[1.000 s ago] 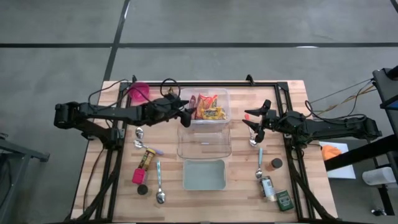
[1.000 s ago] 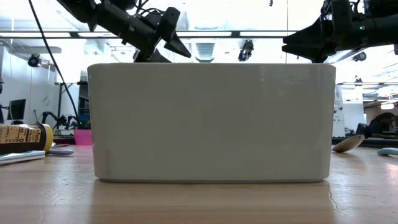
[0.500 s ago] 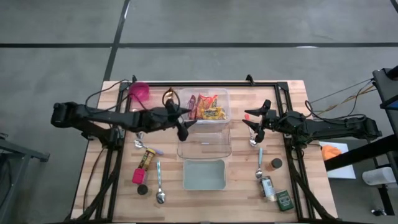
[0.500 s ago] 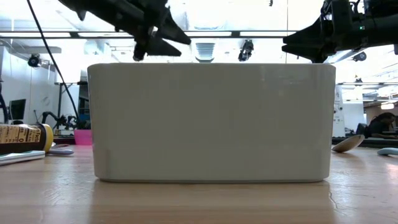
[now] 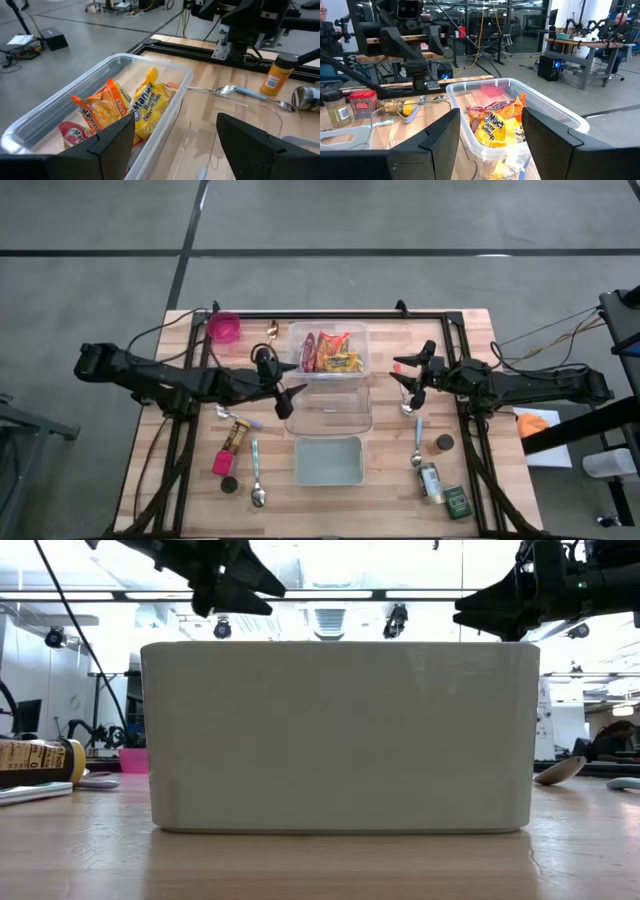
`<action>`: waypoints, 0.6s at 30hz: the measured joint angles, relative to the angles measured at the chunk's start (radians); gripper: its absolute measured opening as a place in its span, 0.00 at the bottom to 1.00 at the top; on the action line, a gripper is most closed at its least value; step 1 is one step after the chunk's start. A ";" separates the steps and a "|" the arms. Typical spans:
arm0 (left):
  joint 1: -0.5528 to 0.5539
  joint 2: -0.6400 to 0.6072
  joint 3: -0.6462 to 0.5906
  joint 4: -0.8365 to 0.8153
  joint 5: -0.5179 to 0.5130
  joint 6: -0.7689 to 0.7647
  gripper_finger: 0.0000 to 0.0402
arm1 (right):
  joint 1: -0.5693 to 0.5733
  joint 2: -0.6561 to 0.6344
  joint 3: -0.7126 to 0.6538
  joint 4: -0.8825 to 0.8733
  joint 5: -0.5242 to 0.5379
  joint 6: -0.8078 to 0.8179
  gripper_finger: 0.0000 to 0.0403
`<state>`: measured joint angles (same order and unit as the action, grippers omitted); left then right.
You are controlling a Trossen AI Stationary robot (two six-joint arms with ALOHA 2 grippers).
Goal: Pick & Place Food Item
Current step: Put the yellow spice bottle into the transparent bin
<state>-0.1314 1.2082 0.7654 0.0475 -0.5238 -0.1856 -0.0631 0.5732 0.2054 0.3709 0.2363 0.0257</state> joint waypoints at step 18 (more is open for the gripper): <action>-0.053 -0.363 -0.345 0.047 0.019 -0.074 0.70 | 0.000 -0.001 0.000 0.000 0.000 0.000 0.52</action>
<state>-0.1844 0.8451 0.4201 0.0947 -0.5051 -0.2592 -0.0634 0.5724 0.2054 0.3710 0.2365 0.0257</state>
